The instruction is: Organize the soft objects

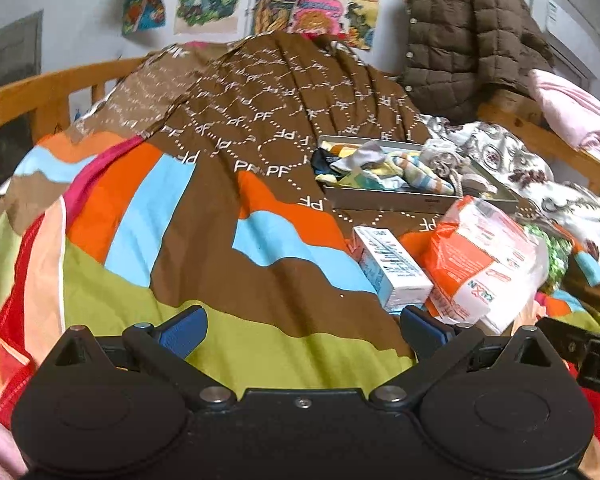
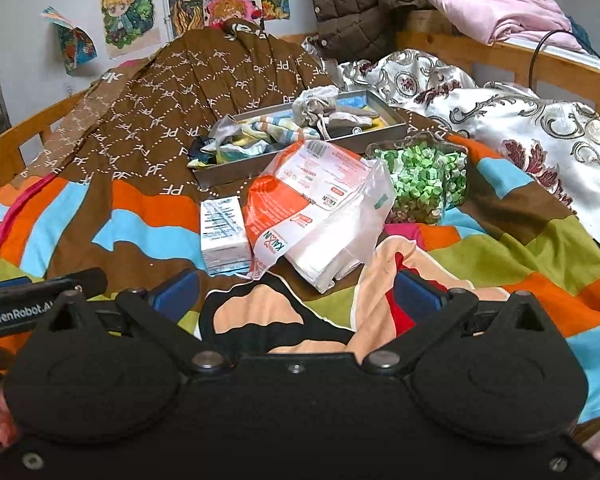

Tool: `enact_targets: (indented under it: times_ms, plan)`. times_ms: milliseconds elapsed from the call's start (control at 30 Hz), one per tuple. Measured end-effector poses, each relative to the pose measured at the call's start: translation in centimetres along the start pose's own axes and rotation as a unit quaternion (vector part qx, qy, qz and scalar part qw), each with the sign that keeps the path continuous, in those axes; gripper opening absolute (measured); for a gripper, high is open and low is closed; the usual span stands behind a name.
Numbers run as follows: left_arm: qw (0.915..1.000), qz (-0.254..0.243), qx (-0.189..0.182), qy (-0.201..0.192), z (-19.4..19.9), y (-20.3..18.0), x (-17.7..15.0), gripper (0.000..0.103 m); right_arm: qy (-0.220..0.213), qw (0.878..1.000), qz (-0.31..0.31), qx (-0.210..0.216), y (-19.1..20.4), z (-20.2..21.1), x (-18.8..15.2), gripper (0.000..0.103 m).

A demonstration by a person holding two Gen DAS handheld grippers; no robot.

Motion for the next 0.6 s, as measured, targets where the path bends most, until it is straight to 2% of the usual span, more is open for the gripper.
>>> enact_targets:
  times_ms: [233, 600]
  plan:
    - [1.0, 0.006, 0.001, 0.005, -0.5, -0.1, 0.0, 0.102, -0.001, 1.0, -0.022, -0.001, -0.6, -1.5, 0.4, 0.102]
    - [1.0, 0.0, 0.0, -0.009, -0.7, -0.5, 0.0, 0.102, -0.021, 0.999, -0.037, -0.024, -1.2, -2.2, 0.6, 0.102]
Point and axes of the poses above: each gripper's, at about its wrist camera, not at the fingertips, and z roughly against the way its jaws point, y to its left, x to its top, the point moved 1 cm from there along -z, roughly the way its jaws point, and after that the axes turned 7 degrees about y, right-handed, at the moved point
